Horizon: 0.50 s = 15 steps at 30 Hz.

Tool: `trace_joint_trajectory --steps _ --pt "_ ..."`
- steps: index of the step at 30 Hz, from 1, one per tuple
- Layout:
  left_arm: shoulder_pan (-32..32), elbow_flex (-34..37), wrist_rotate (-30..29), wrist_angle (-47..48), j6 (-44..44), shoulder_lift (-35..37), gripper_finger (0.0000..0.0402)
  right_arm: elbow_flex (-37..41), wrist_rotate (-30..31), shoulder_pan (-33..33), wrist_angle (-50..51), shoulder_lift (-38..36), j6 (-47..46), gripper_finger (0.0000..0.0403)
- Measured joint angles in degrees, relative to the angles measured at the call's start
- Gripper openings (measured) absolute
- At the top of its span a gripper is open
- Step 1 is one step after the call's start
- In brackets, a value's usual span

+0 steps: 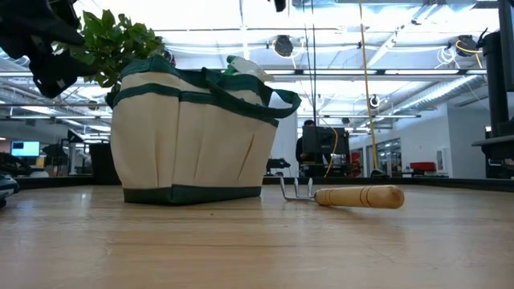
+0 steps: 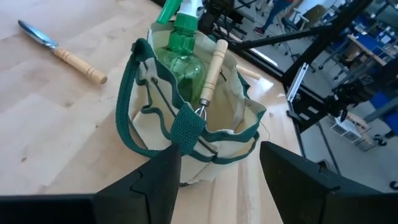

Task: Pick & Place Garden tools in Gardening bag
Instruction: Put the brown trowel into the brown bag

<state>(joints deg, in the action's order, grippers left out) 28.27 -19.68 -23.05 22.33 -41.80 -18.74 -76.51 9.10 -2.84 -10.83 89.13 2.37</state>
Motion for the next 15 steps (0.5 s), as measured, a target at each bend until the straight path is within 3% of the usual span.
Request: trace_joint_trajectory --steps 9,15 --pt "0.0 0.0 0.5 0.0 -5.4 0.0 0.0223 0.0 -0.5 8.3 17.9 -5.4 -0.1 0.0100" --pt "0.0 0.0 0.5 0.1 -4.8 0.0 0.0223 0.0 -8.1 14.9 20.6 -5.4 -1.8 0.0100"
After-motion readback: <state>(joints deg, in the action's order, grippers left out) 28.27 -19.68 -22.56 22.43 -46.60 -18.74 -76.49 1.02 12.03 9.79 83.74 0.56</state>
